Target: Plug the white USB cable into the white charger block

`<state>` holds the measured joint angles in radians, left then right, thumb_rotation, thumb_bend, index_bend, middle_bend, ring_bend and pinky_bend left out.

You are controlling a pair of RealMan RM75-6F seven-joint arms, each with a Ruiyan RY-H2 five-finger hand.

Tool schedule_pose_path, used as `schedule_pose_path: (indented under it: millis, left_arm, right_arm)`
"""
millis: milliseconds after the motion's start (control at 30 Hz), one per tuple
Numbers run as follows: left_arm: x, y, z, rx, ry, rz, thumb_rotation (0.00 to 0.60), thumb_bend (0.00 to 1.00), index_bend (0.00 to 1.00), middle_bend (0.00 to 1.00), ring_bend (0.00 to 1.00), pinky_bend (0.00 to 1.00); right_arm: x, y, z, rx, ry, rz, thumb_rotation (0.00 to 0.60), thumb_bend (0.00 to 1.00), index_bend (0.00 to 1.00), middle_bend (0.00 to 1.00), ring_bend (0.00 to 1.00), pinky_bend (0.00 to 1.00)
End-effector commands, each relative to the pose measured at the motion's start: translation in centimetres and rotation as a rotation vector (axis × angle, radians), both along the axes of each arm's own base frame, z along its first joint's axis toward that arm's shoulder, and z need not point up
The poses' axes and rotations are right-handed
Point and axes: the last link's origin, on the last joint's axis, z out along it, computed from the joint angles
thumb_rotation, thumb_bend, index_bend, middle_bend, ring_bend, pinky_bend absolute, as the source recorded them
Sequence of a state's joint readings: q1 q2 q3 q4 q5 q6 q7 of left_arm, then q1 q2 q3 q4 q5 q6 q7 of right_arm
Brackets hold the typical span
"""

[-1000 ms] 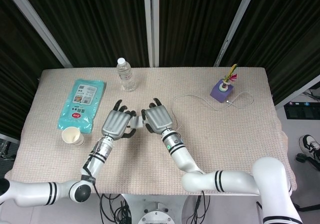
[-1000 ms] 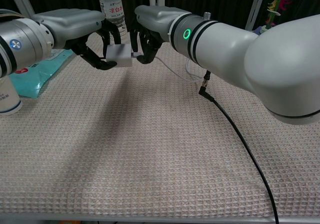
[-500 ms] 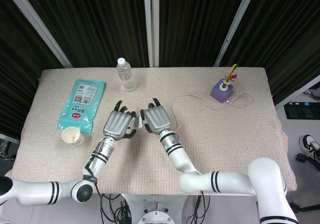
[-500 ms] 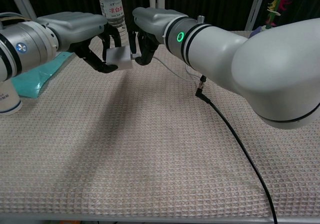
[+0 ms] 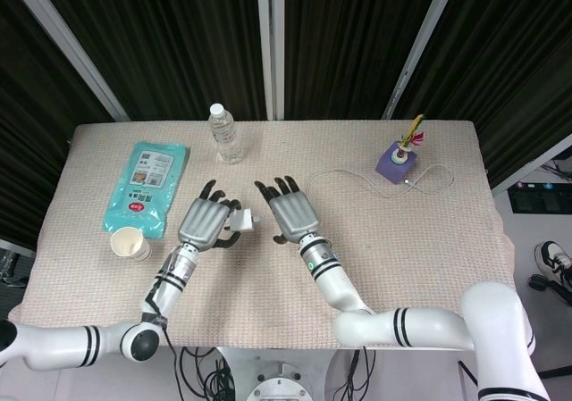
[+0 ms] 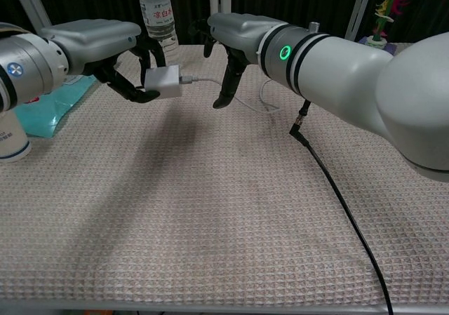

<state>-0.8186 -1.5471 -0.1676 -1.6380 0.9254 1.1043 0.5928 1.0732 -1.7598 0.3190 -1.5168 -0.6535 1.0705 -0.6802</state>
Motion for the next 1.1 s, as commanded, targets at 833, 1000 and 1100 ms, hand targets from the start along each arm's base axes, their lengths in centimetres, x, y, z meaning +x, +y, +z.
schedule_pose_path:
  millis: [833, 1000, 1100]
  left_arm:
    - [-12.6, -3.9, 10.0, 0.287, 0.006, 0.123, 0.600, 0.28, 0.16, 0.17, 0.00, 0.00]
    - [-16.4, -7.9, 14.1, 0.378, 0.031, 0.192, 0.600, 0.28, 0.16, 0.17, 0.00, 0.00]
    - [-17.7, -10.3, 15.7, 0.409, 0.030, 0.233, 0.600, 0.28, 0.16, 0.17, 0.00, 0.00]
  right_arm:
    - [-19.3, 7.8, 17.9, -0.260, 0.042, -0.109, 0.600, 0.08, 0.05, 0.19, 0.03, 0.02]
    - [-23.6, 12.1, 21.0, -0.343, 0.021, -0.148, 0.600, 0.08, 0.05, 0.17, 0.00, 0.00]
    - [-25.3, 14.4, 22.2, -0.378, 0.001, -0.180, 0.600, 0.08, 0.05, 0.15, 0.00, 0.00]
